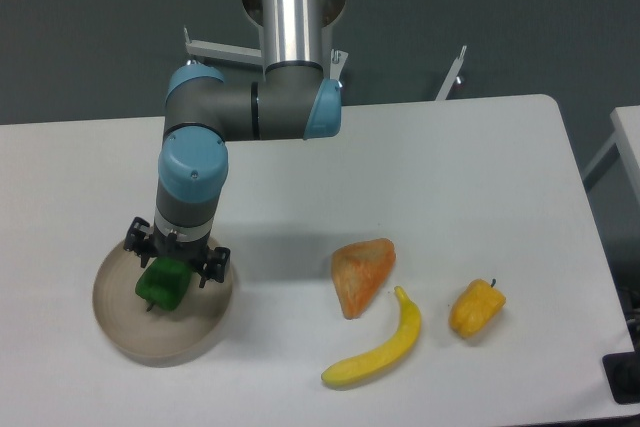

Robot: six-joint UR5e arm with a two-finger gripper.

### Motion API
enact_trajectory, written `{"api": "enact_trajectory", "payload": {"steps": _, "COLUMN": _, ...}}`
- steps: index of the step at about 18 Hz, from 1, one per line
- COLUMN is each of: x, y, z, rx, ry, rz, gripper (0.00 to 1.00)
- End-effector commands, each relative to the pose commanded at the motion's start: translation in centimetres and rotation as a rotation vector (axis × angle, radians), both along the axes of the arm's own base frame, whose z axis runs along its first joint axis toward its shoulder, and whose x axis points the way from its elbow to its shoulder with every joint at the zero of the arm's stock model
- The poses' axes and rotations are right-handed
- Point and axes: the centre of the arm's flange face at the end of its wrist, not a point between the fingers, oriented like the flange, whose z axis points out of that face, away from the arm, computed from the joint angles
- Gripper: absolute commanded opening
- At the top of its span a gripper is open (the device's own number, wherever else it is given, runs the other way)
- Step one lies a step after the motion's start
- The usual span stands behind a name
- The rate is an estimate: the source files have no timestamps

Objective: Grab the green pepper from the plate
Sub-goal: 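Lower the open gripper around the green pepper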

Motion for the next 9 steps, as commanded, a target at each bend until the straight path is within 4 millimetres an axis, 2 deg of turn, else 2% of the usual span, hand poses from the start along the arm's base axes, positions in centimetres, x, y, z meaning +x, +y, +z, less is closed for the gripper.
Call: {"api": "enact_trajectory", "payload": {"steps": 9, "x": 1.0, "y": 0.1, "z": -1.0, "rx": -0.016, "ry": -0.005, "rz": -0.012, "gripper": 1.00}}
